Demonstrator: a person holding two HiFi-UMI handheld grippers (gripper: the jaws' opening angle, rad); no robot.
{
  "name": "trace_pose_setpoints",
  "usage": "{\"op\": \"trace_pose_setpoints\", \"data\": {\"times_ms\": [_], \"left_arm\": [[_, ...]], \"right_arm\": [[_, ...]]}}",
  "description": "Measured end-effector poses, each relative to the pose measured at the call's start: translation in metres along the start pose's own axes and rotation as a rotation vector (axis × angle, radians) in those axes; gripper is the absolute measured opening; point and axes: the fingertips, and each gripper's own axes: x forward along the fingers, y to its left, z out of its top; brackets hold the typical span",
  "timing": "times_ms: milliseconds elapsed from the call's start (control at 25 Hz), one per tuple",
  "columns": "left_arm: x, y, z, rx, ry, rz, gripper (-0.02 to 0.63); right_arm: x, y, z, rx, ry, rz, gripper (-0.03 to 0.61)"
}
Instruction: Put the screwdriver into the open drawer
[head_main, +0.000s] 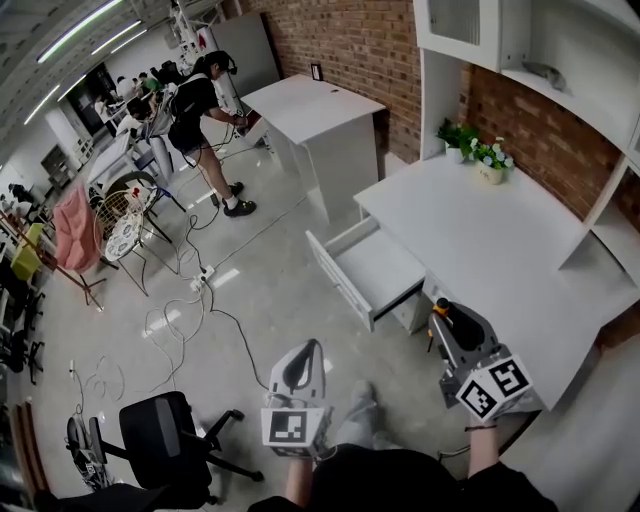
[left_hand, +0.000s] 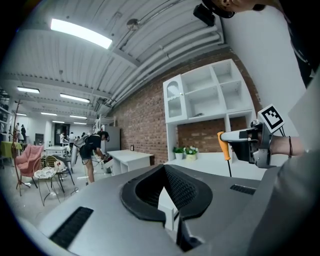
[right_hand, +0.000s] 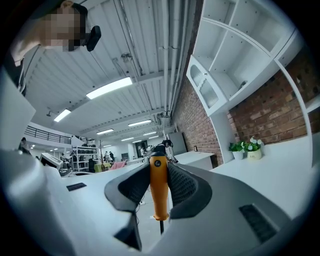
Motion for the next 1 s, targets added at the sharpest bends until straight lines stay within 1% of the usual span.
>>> {"op": "trace_pose_setpoints", "data": {"times_ms": [120,280,480,720,840,1000], "left_arm": [[0.016,0.005,-0.004,-0.002,0.007,-0.007,0.008],[0.042,0.013,-0.010,-0.016,0.011,-0.025,0.009],[0.084,0.030,-0.015,-0.031,0.032,-0.055,0.009],[0.139,0.052,-0.012,-0.037,0.022,-0.096,0.009],[0.163,0.065,-0.018,-0.021,0.042,-0.122,0.008],[0.194,0.085,-0.025,-0.032,0.057,-0.132,0.008]], "right_arm": [[0.013,-0.009,-0.003,0.008,-0.001,0.000,0.114],[0.034,-0.018,-0.005,0.044,-0.018,0.009,0.114],[0.071,-0.034,-0.013,-0.021,0.030,-0.020,0.114],[0.120,-0.056,-0.013,-0.011,0.045,-0.037,0.114],[0.145,-0.067,-0.017,-0.001,0.057,-0.049,0.114],[0.178,-0.079,-0.022,0.011,0.071,-0.057,0.114]]}}
